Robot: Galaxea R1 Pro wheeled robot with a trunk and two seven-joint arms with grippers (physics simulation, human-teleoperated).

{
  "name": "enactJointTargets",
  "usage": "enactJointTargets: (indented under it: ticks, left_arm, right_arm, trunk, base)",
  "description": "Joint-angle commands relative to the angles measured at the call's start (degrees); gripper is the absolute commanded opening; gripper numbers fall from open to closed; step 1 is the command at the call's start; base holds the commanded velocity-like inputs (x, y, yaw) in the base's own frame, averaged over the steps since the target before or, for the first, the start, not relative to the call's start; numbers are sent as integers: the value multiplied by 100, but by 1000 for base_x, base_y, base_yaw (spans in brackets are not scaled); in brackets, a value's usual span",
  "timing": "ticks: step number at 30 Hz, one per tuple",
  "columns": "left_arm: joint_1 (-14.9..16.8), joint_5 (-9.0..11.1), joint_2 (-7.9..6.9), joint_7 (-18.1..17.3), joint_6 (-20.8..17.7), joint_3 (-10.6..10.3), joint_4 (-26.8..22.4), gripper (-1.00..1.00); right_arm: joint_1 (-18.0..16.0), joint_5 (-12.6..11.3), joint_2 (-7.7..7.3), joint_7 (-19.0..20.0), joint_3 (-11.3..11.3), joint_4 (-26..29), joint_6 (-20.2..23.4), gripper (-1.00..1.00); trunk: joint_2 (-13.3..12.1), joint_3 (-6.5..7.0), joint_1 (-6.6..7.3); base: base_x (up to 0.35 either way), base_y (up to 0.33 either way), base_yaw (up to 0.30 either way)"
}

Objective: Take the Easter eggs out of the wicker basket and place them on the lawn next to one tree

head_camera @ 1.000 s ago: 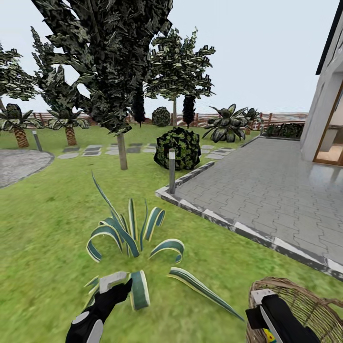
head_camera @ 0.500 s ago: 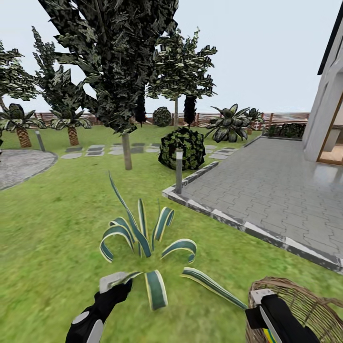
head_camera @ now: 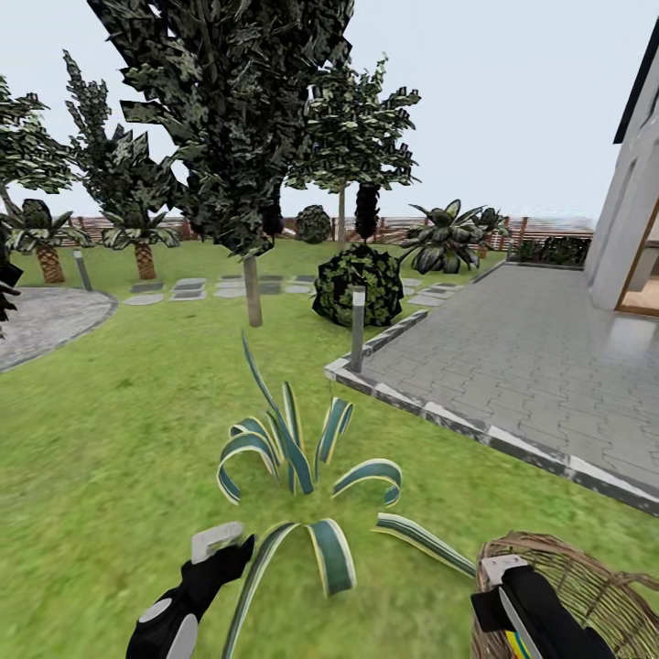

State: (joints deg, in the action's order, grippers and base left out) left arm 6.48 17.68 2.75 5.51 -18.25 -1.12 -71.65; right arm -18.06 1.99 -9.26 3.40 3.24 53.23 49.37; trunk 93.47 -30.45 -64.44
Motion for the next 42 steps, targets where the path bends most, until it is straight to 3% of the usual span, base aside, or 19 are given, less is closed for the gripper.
enactJointTargets:
  ticks: [1,8,17,32,42]
  left_arm:
    - [3,60,-2,47,-21,-13,-7,100]
    - [3,60,-2,47,-21,-17,-7,100]
    - [3,60,-2,47,-12,-19,-7,100]
    - [3,60,7,47,-12,-19,-7,100]
    - [3,92,2,20,-74,-12,5,100]
  right_arm:
    - [-4,100,-5,29,10,7,29,-100]
    - [-4,100,4,29,10,11,29,-100]
    - [-4,100,-1,27,10,12,29,-100]
    - [-4,100,2,29,10,13,29,-100]
    - [-4,100,-14,29,10,15,29,-100]
  trunk:
    - [4,-6,0]
    - [4,-6,0]
    - [4,-6,0]
    - [4,-6,0]
    - [-77,30,44]
  base:
    - [0,335,0]
    - [0,335,30]
    - [0,335,246]
    - [0,335,7]
    - [0,46,0]
